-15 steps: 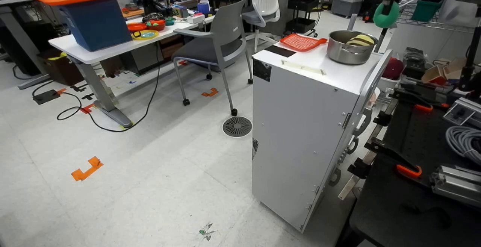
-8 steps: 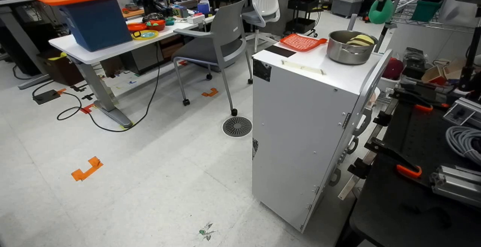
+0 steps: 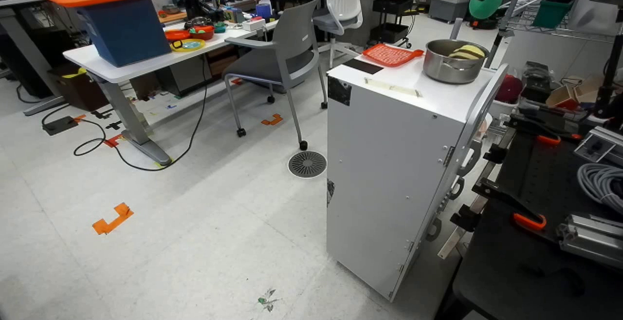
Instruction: Pick up the pee plush toy from the pot and drop it in the sink
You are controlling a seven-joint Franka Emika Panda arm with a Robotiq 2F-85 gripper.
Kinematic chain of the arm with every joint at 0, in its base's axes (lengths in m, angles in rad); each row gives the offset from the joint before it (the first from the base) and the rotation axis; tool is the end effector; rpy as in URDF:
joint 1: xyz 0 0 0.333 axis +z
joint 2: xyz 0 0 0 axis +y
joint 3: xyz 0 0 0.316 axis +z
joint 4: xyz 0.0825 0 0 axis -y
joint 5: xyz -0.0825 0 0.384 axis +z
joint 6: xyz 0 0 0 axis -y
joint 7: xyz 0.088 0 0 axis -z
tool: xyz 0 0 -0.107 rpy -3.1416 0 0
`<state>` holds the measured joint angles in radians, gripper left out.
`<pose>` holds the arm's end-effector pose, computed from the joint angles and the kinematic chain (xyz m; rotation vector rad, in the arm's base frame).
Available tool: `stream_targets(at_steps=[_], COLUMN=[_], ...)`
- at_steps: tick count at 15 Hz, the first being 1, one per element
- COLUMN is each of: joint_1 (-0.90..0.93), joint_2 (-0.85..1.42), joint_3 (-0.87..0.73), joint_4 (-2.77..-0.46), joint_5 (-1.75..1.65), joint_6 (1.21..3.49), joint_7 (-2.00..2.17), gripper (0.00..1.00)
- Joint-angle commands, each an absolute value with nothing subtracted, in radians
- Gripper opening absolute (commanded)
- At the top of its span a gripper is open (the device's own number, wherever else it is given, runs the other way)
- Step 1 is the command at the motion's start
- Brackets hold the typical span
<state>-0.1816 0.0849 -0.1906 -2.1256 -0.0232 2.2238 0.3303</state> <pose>0.5177 -0.2018 0.3729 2.9247 -1.0474 0.0217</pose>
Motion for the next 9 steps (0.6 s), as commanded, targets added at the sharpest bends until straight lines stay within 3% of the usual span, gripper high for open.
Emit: stream_targets(at_steps=[1, 5, 9], joint_1=[-0.18, -0.178, -0.175], joint_2=[0.073, 0.08, 0.072], joint_3=[-0.192, -0.19, -0.186], joint_4=[-2.112, -2.11, -2.119], joint_5=[0.0, 0.007, 0.004], joint_6=[2.214, 2.214, 2.221], joint_7=[0.325, 0.32, 0.317], gripper=[0.72, 0.99, 1.0])
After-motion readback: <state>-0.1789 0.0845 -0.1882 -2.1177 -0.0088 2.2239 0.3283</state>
